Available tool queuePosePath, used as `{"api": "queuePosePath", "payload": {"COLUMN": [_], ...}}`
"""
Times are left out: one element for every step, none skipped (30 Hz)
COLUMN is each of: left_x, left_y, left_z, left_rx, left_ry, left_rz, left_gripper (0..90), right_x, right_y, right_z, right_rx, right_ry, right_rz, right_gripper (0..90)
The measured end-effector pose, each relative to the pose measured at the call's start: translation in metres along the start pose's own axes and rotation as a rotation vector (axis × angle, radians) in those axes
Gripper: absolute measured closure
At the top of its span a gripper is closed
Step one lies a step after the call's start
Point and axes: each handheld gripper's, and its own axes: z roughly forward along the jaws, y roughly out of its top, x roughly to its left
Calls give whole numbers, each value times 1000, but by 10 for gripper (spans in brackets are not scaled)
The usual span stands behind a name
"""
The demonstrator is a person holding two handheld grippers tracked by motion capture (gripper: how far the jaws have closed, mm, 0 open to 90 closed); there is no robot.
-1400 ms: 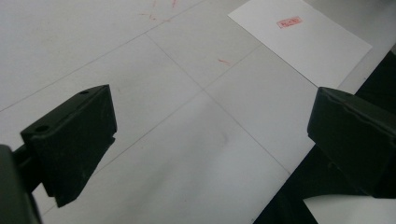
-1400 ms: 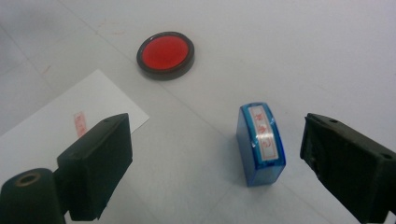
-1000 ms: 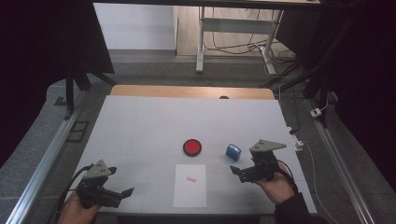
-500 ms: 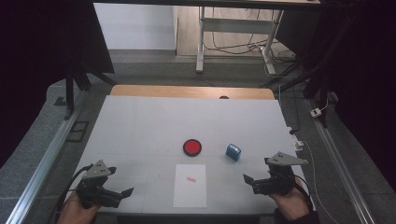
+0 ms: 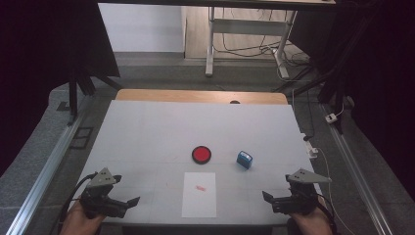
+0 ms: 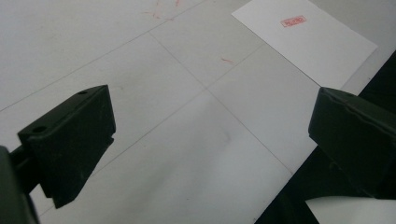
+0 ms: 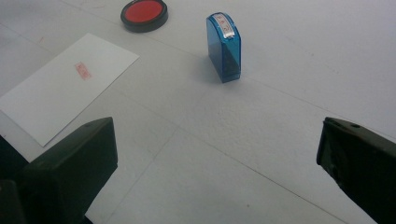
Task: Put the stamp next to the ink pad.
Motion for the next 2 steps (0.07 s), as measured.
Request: {"api": "queuePosePath", "payload": {"left_x": [0, 0], "left_y": [0, 1], "left_z": [0, 0], "left_rx": [0, 0], "left_ry": [0, -1], "left_rz": [0, 1], "left_gripper": [11, 10], "right_x": [0, 0], "right_y": [0, 0], "right_z": [0, 0], "right_rx": [-3, -2], "right_ry": [0, -1], "right_rz": [2, 0], "right_gripper": [0, 0]}}
